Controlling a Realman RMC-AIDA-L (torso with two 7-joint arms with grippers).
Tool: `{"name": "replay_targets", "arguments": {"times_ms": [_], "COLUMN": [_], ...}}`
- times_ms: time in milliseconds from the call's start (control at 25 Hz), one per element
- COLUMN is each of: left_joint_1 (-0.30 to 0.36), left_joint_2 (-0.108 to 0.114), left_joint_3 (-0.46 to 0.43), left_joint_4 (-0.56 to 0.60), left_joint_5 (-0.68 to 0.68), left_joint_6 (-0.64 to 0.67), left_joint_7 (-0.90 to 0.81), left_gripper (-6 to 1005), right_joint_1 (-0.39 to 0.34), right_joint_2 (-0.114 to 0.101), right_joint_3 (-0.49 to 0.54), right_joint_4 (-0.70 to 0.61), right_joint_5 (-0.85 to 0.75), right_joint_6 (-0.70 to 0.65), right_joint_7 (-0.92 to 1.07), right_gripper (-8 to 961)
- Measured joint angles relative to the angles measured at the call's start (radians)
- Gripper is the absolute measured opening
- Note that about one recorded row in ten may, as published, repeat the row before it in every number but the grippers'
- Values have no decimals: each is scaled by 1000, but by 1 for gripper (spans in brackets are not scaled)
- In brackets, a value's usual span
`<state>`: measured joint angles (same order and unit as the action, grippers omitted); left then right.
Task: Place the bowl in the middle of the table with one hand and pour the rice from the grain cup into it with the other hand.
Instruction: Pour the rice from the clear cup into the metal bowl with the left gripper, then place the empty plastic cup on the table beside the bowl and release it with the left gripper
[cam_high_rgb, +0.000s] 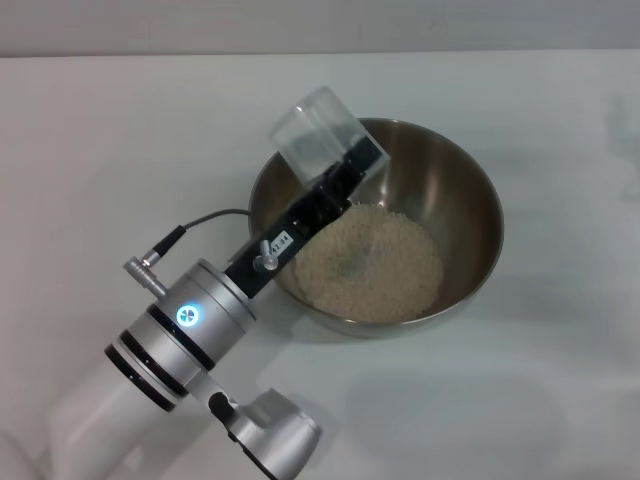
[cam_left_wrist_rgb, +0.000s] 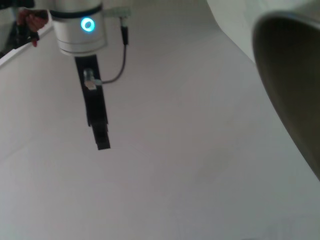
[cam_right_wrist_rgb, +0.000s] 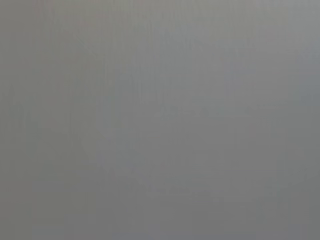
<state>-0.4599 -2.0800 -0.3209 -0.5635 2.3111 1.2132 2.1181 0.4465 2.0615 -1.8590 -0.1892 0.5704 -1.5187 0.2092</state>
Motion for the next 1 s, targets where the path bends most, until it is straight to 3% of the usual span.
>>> {"name": "replay_targets", "arguments": {"times_ms": [280,320,400,600,840,1000], "left_joint_1": [27,47,54,82,47,23], "left_joint_2": [0,0,0,0,0,0], "left_joint_3": [-87,-151,-178,-315,-334,-344], "left_joint_4": [-37,-62,-72,-99,53,125], "left_joint_5": [-5,-6,-8,-120,-262,-312], "left_joint_6": [28,41,45,44,-29,-141], "left_joint_7": [-264,-457,-541,-1110,-1721,-1923], "left_gripper": [14,14,15,15,15,15], "right_joint_1": [3,4,7,11,22,27], "right_joint_2": [-2,-2,-3,-4,-4,-3], "right_joint_3": [0,0,0,0,0,-2], "right_joint_4": [2,2,2,4,4,3], "right_joint_5": [0,0,0,0,0,0], "right_joint_6": [5,8,17,27,38,41], "right_joint_7": [2,2,3,4,4,4], "right_gripper": [458,459,460,462,464,466]}}
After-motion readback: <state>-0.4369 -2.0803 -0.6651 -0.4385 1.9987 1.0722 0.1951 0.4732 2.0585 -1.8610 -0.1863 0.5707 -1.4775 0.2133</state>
